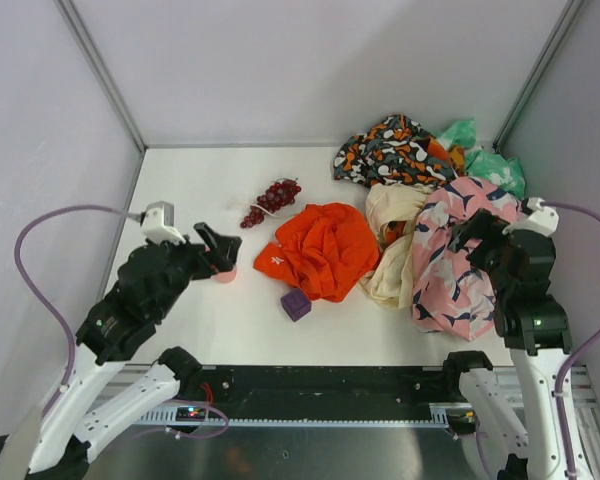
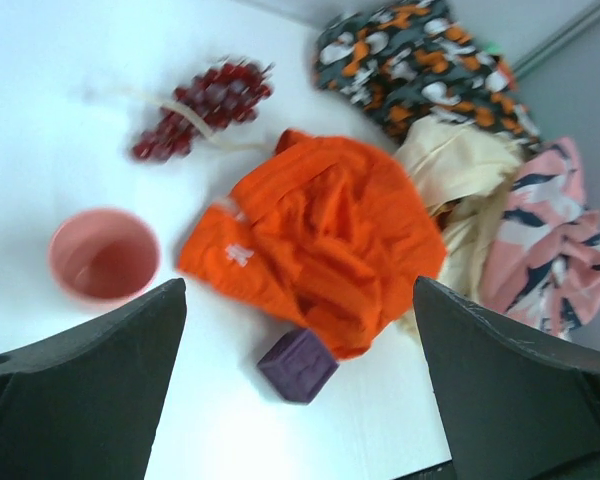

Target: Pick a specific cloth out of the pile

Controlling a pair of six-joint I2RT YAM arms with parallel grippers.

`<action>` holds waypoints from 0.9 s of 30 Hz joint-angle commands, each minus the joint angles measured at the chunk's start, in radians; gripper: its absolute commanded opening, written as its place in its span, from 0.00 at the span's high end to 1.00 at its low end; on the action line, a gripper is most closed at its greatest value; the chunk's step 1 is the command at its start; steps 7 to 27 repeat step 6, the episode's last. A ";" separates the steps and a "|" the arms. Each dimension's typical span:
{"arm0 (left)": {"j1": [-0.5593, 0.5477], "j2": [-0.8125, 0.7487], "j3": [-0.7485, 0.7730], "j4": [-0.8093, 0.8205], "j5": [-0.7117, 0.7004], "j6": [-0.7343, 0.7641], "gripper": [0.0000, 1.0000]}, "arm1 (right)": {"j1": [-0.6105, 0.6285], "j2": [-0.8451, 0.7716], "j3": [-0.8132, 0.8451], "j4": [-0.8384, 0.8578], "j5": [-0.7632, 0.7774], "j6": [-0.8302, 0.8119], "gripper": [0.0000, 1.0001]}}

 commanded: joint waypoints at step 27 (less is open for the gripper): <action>-0.003 -0.088 -0.060 -0.179 -0.070 -0.169 0.00 | -0.004 -0.151 -0.089 0.020 0.050 0.019 0.01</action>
